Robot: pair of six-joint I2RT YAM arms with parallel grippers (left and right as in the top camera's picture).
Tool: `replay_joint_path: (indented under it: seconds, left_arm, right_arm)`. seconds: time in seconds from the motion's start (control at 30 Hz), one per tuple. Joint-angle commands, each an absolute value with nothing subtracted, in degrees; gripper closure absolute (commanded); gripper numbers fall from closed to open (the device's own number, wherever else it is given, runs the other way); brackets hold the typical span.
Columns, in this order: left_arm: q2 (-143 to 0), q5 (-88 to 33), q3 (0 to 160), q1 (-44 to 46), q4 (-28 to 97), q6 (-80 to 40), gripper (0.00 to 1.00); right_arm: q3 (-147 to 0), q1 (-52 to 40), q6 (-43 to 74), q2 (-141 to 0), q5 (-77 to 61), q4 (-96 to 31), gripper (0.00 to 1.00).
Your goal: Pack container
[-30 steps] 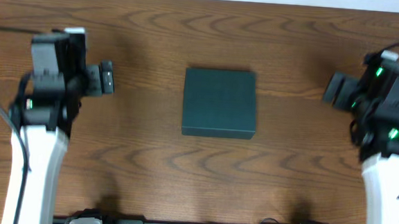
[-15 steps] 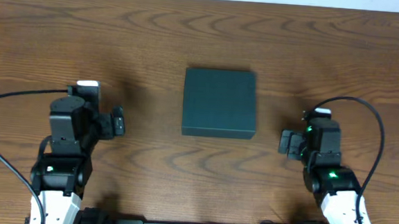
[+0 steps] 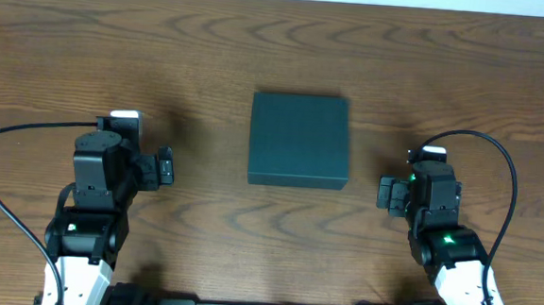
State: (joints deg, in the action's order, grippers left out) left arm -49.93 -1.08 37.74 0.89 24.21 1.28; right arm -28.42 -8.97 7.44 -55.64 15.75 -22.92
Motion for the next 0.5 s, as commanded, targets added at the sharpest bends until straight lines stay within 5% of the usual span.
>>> replay_joint_path:
  seconds: [0.0,0.47]
  left_arm:
    - [-50.65,-0.23,37.82,1.06,24.34,0.56,0.01]
    - [-51.62,-0.23,37.82,1.06,24.36,0.56,0.01]
  right_arm:
    - [-28.42,-9.45,8.56,-55.09,16.93,-22.96,0.01]
    - [-28.42,-9.39,8.21,-55.09,17.52,-22.96,0.01]
